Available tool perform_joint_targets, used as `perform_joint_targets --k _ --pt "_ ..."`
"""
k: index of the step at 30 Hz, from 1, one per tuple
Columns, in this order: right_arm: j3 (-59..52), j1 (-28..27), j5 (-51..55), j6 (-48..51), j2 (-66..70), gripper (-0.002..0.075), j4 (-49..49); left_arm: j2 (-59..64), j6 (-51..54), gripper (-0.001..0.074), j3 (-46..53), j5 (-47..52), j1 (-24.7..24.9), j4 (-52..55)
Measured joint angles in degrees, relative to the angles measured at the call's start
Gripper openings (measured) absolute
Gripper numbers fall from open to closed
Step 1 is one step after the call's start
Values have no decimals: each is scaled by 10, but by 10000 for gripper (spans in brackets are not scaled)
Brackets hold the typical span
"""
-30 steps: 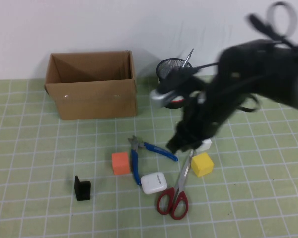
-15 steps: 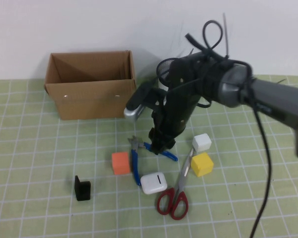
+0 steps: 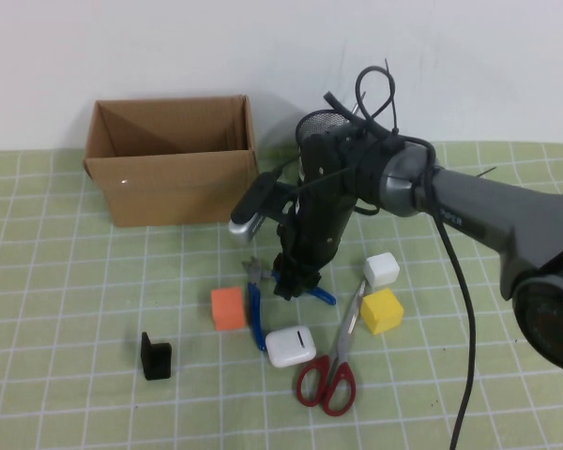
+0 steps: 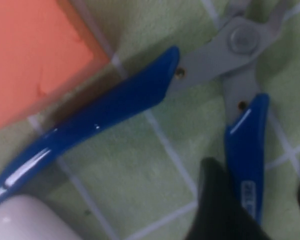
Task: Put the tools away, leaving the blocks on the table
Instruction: Pick up the pliers from the table
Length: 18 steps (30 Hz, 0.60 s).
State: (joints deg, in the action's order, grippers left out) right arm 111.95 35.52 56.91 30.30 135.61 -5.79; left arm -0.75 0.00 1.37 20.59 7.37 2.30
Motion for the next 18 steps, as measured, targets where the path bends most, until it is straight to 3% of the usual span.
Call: perform_joint_targets --k 7,14,18 --pt "6 0 1 -1 7 279 2 0 0 -4 0 0 0 0" --pt "6 12 3 -91 7 64 39 0 0 -4 0 0 0 0" --pt "6 20 3 -138 4 54 69 0 0 -4 0 0 0 0"
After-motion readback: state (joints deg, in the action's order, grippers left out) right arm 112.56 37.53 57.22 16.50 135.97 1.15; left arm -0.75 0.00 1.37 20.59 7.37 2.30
